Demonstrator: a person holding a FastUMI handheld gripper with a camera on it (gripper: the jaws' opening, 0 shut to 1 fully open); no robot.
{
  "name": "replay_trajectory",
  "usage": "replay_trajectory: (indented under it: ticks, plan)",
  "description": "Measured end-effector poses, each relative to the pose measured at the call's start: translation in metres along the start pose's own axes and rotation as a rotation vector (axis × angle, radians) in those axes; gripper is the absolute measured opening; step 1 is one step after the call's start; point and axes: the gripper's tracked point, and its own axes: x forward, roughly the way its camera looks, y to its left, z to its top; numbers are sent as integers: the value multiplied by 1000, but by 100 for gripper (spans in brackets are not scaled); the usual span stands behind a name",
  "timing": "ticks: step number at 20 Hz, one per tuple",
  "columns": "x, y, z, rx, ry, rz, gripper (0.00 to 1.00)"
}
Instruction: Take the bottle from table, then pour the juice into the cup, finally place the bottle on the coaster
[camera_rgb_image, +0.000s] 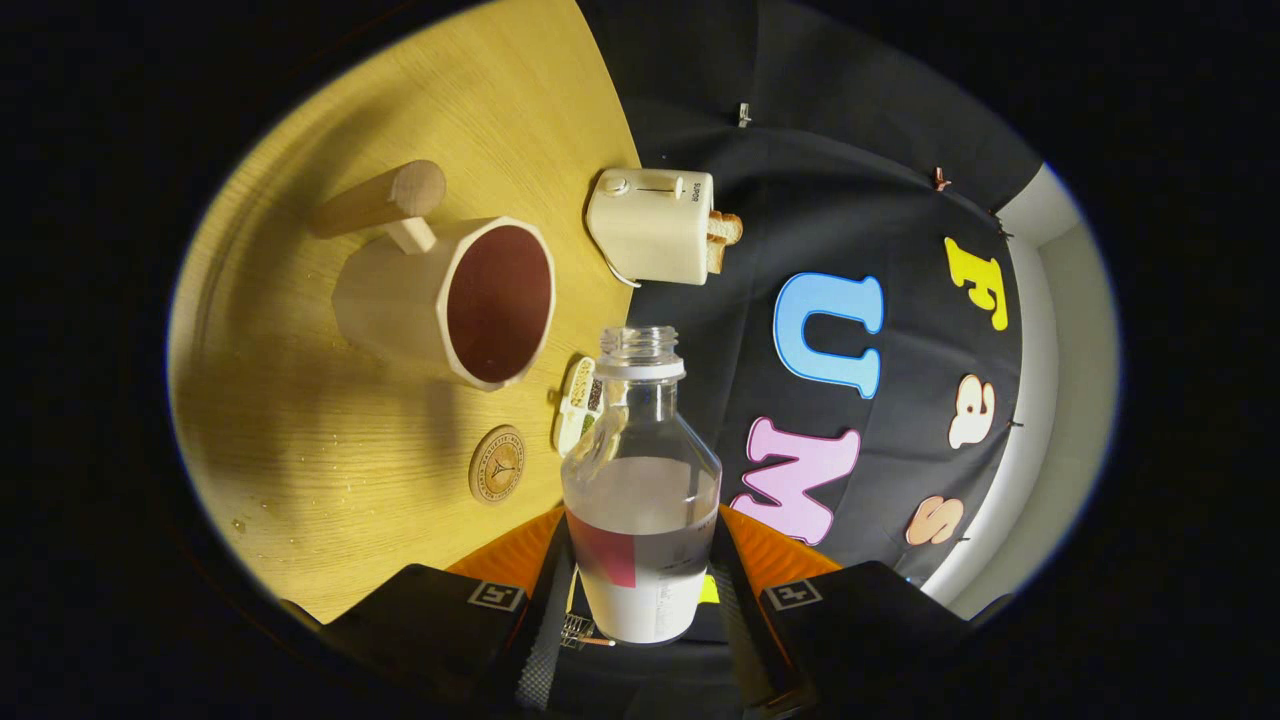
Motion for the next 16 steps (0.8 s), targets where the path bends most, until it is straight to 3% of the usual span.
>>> replay_trajectory:
  ticks: [16]
  plan:
    - [1, 7, -9, -76, 24, 20, 71]
